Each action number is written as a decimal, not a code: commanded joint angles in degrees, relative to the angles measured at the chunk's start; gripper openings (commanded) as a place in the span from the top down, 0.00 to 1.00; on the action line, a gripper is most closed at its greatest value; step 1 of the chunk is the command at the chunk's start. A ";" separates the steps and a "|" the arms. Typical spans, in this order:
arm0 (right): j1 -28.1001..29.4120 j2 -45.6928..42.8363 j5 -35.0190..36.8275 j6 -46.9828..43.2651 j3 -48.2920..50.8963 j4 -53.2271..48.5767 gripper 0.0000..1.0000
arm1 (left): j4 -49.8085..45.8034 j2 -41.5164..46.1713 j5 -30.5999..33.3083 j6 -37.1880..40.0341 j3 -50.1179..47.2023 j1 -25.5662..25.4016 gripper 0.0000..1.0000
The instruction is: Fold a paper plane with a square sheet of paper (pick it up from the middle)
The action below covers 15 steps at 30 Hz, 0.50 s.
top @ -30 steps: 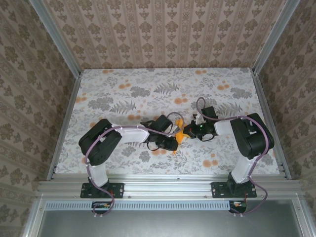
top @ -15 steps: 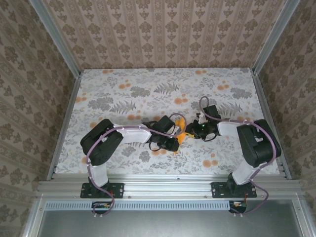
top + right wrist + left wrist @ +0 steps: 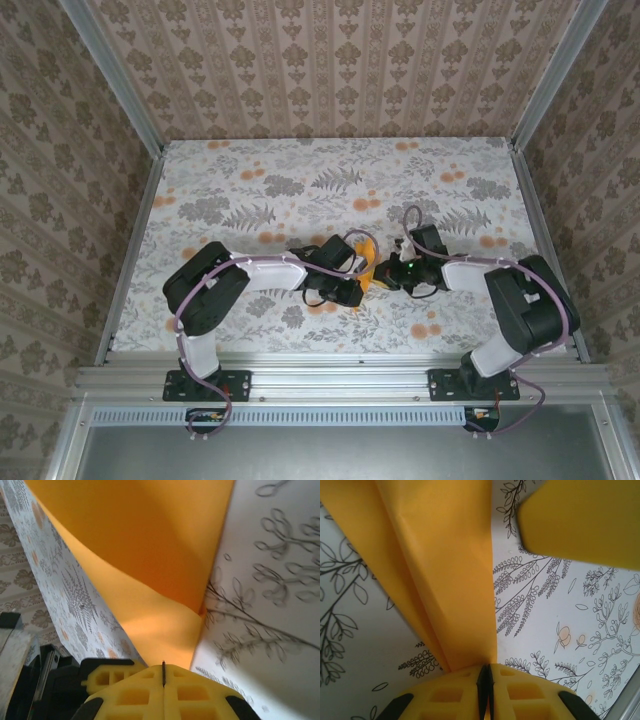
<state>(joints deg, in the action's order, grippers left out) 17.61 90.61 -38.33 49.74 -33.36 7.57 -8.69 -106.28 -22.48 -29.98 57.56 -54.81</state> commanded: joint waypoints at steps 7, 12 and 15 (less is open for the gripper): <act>2.16 7.53 -2.10 6.08 -1.62 12.16 0.98 | -4.55 -2.36 6.05 1.58 -3.82 -1.54 0.85; 2.21 10.02 -0.40 5.14 -1.96 11.31 1.00 | -4.75 -1.70 5.66 1.59 -3.35 -2.04 0.85; 2.21 10.38 2.38 2.48 -2.49 6.33 1.00 | -5.42 -0.69 5.67 1.37 -3.05 -2.62 0.85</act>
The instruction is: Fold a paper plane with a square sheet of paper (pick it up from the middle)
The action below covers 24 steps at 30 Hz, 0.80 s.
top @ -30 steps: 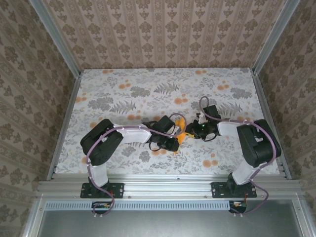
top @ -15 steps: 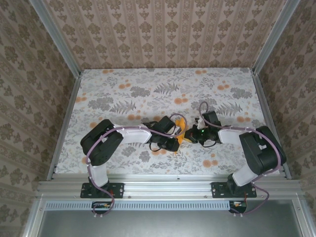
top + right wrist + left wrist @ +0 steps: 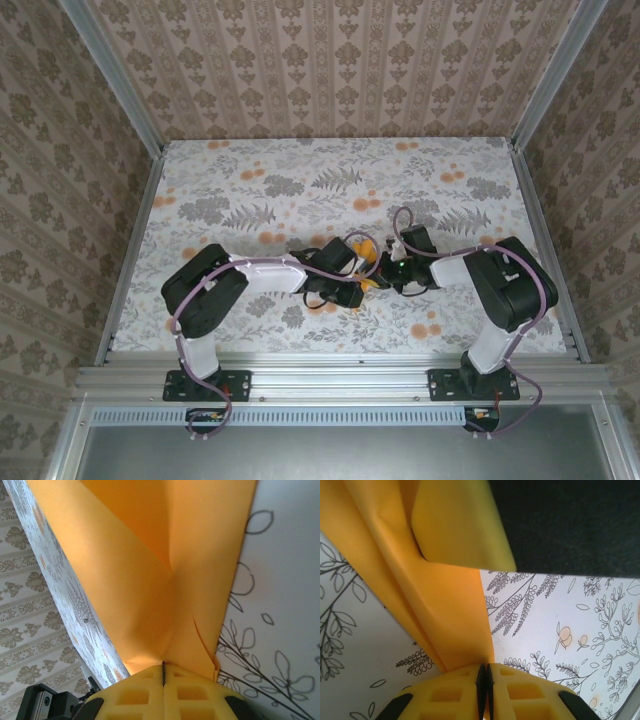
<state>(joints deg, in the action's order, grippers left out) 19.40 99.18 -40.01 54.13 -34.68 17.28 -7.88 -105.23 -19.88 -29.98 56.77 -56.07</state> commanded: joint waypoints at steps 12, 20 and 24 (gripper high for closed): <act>0.38 4.26 9.99 -5.88 -1.17 -9.81 1.00 | -9.46 1.53 5.38 -0.15 -1.28 -5.69 0.84; 0.38 5.93 11.04 -5.90 -0.58 -9.03 1.00 | -10.56 2.72 6.13 -1.30 -1.95 -8.32 0.84; 0.38 6.35 11.22 -5.68 -0.13 -8.20 1.00 | -10.85 3.39 6.42 -1.99 -2.33 -9.48 0.84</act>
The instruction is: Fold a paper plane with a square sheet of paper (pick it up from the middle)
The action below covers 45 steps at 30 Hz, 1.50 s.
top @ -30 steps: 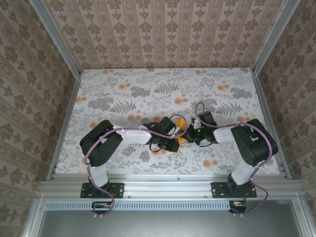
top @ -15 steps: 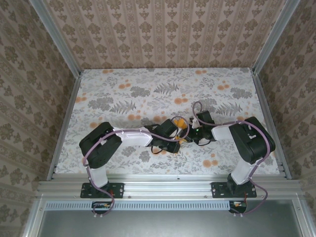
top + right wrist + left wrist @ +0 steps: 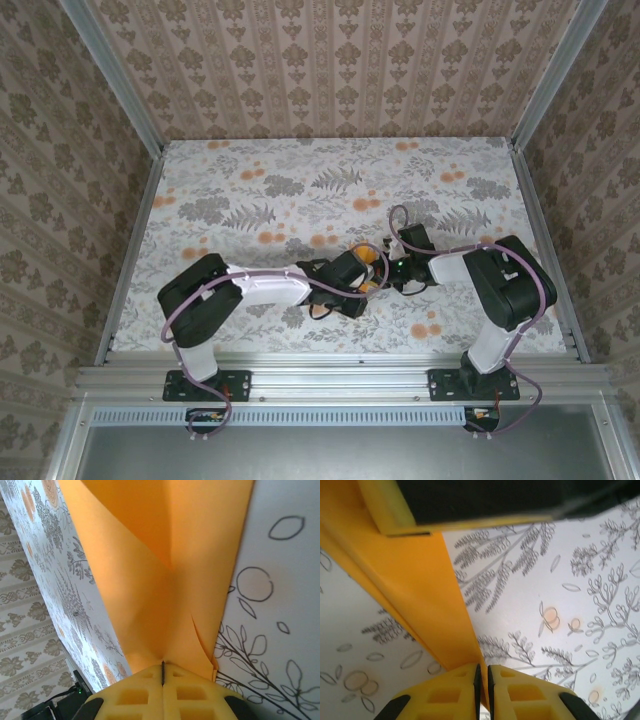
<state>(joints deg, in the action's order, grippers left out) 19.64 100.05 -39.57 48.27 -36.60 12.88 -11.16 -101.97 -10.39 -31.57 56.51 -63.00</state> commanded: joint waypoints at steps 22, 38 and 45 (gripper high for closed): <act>0.15 5.02 9.78 0.54 2.28 -2.78 1.00 | -1.76 6.73 -7.17 -2.20 -3.54 0.29 0.84; 0.23 3.58 6.71 1.65 3.04 0.69 1.00 | 3.81 1.12 -14.35 0.80 3.46 11.51 0.84; 0.26 2.92 5.82 1.92 2.85 2.00 1.00 | 7.41 -3.87 -15.67 0.63 4.88 15.04 0.84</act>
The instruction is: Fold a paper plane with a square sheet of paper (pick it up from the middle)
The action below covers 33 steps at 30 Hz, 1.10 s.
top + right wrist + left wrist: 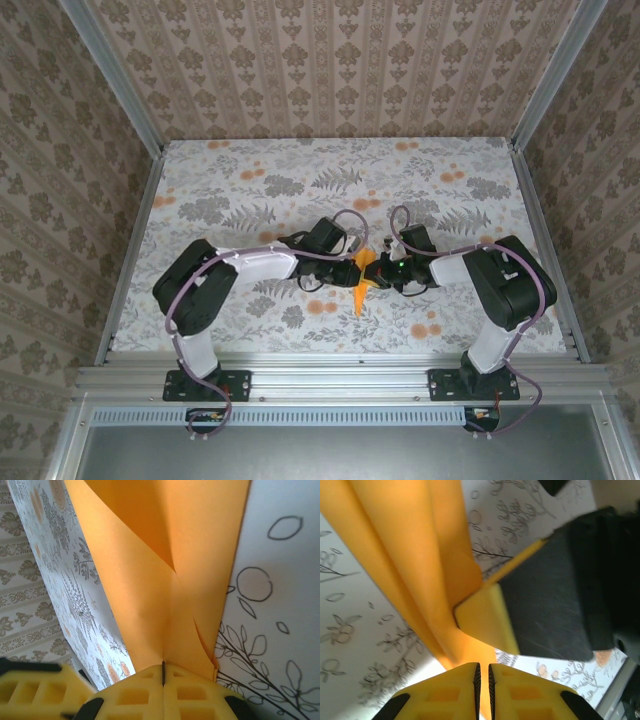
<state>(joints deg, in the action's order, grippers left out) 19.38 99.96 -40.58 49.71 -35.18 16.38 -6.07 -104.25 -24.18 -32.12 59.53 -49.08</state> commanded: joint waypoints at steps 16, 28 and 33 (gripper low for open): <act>1.17 3.65 6.38 0.28 0.72 -0.27 1.00 | 3.52 -6.13 -5.52 0.72 7.35 4.49 0.82; 1.42 2.65 6.56 0.20 0.83 -0.35 1.00 | -1.26 -10.08 -4.11 3.27 9.86 5.05 0.82; 1.60 1.57 6.83 0.04 0.75 -0.88 1.00 | -3.66 -10.70 -2.08 4.34 10.38 5.46 0.82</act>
<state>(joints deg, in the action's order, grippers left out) 19.68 99.70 -40.12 49.87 -35.09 16.62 -6.70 -113.75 -27.81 -30.02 68.27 -44.47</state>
